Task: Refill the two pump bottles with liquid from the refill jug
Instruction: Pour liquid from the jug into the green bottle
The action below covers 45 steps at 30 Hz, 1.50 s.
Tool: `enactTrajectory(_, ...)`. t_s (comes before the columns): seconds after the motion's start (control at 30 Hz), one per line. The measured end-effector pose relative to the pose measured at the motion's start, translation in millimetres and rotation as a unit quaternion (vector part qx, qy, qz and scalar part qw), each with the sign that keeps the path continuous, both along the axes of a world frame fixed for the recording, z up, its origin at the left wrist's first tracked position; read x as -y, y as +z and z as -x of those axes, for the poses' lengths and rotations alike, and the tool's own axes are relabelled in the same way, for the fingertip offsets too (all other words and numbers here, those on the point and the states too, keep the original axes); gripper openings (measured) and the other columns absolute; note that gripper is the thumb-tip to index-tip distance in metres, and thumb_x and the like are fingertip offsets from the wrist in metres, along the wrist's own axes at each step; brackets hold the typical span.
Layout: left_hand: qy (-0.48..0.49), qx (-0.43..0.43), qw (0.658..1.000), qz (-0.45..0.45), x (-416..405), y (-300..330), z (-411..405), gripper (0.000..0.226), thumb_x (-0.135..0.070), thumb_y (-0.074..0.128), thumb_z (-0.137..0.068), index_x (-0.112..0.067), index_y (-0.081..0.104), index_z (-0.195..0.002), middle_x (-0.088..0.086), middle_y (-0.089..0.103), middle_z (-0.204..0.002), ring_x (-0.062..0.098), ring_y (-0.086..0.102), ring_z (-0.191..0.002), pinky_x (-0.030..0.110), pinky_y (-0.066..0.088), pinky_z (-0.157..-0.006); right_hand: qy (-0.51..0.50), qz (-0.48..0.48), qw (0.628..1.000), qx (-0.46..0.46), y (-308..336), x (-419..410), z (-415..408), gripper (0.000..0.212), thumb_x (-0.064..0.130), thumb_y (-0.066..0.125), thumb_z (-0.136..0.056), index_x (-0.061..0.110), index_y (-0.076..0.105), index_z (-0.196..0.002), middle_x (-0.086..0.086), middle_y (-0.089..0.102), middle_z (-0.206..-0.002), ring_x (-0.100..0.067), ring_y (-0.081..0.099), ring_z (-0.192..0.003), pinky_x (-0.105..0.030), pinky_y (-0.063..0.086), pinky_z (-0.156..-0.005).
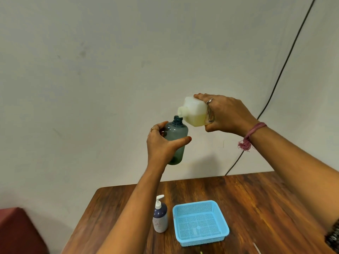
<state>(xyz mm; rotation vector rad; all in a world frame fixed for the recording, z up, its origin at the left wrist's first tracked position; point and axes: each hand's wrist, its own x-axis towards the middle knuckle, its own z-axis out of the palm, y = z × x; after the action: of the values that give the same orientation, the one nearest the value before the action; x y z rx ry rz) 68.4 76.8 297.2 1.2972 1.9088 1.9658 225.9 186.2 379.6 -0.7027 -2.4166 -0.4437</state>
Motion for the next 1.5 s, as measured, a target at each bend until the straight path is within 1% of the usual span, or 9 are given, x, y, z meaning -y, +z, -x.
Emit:
enactTrajectory(0.17, 0.002, -0.001, 1.0, 0.001, -0.7, -0.2, -0.8, 0.085, -0.029, 0.09, -0.055, -0.02, 0.048, -0.127, -0.008, 0.051, -0.115, 0.013, 0.052, -0.105, 0.017, 0.046, -0.075, 0.001, -0.003, 1.0, 0.001, 1.1, -0.5, -0.6, 0.091, 0.027, 0.077, -0.067, 0.024, 0.031, -0.145, 0.005, 0.049, -0.141, -0.023, 0.054, -0.117, -0.03, 0.047, -0.083)
enactTrajectory(0.5, 0.004, 0.0, 1.0, 0.002, 2.0, 0.1, -3.0, 0.085, -0.028, 0.091, -0.055, -0.019, 0.048, -0.128, -0.008, 0.051, -0.115, 0.012, 0.052, -0.104, 0.013, 0.045, -0.071, 0.0, -0.004, 1.0, 0.006, 2.5, 1.5, -2.4, 0.091, 0.028, 0.077, -0.067, 0.024, 0.031, -0.146, 0.005, 0.046, -0.144, -0.022, 0.052, -0.121, -0.031, 0.047, -0.086)
enactTrajectory(0.63, 0.008, 0.0, 1.0, 0.003, 2.9, 0.4, -3.3, 0.085, -0.029, 0.091, -0.055, -0.02, 0.048, -0.127, -0.006, 0.053, -0.118, 0.013, 0.052, -0.105, 0.019, 0.046, -0.076, -0.004, -0.006, 1.0, 0.006, 3.0, 2.6, -2.9, 0.091, 0.027, 0.077, -0.067, 0.024, 0.031, -0.145, 0.006, 0.046, -0.143, -0.021, 0.052, -0.12, -0.031, 0.048, -0.084)
enactTrajectory(0.73, 0.006, -0.001, 1.0, 0.003, 4.0, 0.7, -4.1, 0.085, -0.028, 0.091, -0.055, -0.019, 0.048, -0.128, -0.006, 0.052, -0.117, 0.014, 0.052, -0.106, 0.019, 0.047, -0.077, -0.002, -0.005, 1.0, 0.005, 3.2, 3.4, -3.6, 0.09, 0.026, 0.077, -0.066, 0.024, 0.033, -0.145, 0.005, 0.048, -0.142, -0.022, 0.054, -0.118, -0.031, 0.048, -0.083)
enactTrajectory(0.83, 0.005, 0.002, 1.0, 0.003, 4.4, 0.7, -4.5, 0.085, -0.028, 0.091, -0.054, -0.02, 0.048, -0.127, -0.006, 0.053, -0.117, 0.014, 0.053, -0.106, 0.022, 0.049, -0.08, -0.003, -0.004, 1.0, 0.004, 3.5, 4.0, -4.6, 0.09, 0.026, 0.077, -0.066, 0.024, 0.033, -0.144, 0.006, 0.048, -0.141, -0.022, 0.054, -0.117, -0.031, 0.048, -0.081)
enactTrajectory(1.03, 0.008, -0.006, 1.0, 0.003, 5.7, 1.2, -5.9, 0.085, -0.029, 0.091, -0.055, -0.019, 0.048, -0.128, -0.008, 0.051, -0.115, 0.011, 0.051, -0.104, 0.012, 0.043, -0.072, -0.012, -0.007, 1.0, 0.01, 4.0, 5.7, -5.8, 0.091, 0.027, 0.077, -0.066, 0.025, 0.031, -0.145, 0.006, 0.046, -0.143, -0.02, 0.052, -0.121, -0.03, 0.047, -0.084)
enactTrajectory(1.3, 0.009, -0.009, 1.0, 0.001, 5.6, 0.9, -6.2, 0.084, -0.029, 0.09, -0.055, -0.019, 0.048, -0.127, -0.008, 0.05, -0.114, 0.011, 0.051, -0.103, 0.011, 0.042, -0.071, -0.013, -0.005, 1.0, 0.011, 5.8, 8.5, -6.1, 0.092, 0.027, 0.078, -0.066, 0.025, 0.03, -0.146, 0.006, 0.044, -0.145, -0.02, 0.049, -0.125, -0.033, 0.047, -0.087)
enactTrajectory(1.4, 0.009, -0.01, 1.0, 0.002, 5.4, 0.0, -5.8, 0.084, -0.029, 0.09, -0.055, -0.019, 0.048, -0.127, -0.009, 0.05, -0.114, 0.011, 0.051, -0.104, 0.012, 0.042, -0.072, -0.012, -0.008, 1.0, 0.014, 5.8, 9.3, -6.2, 0.093, 0.027, 0.078, -0.067, 0.024, 0.03, -0.146, 0.005, 0.044, -0.145, -0.02, 0.049, -0.126, -0.033, 0.047, -0.088)
enactTrajectory(1.5, 0.009, -0.009, 1.0, 0.001, 5.6, -0.7, -5.6, 0.085, -0.029, 0.09, -0.055, -0.019, 0.048, -0.128, -0.009, 0.05, -0.114, 0.01, 0.05, -0.103, 0.01, 0.04, -0.069, -0.013, -0.009, 1.0, 0.012, 5.8, 9.6, -6.1, 0.093, 0.027, 0.078, -0.066, 0.025, 0.031, -0.146, 0.005, 0.044, -0.145, -0.019, 0.048, -0.127, -0.033, 0.047, -0.089)
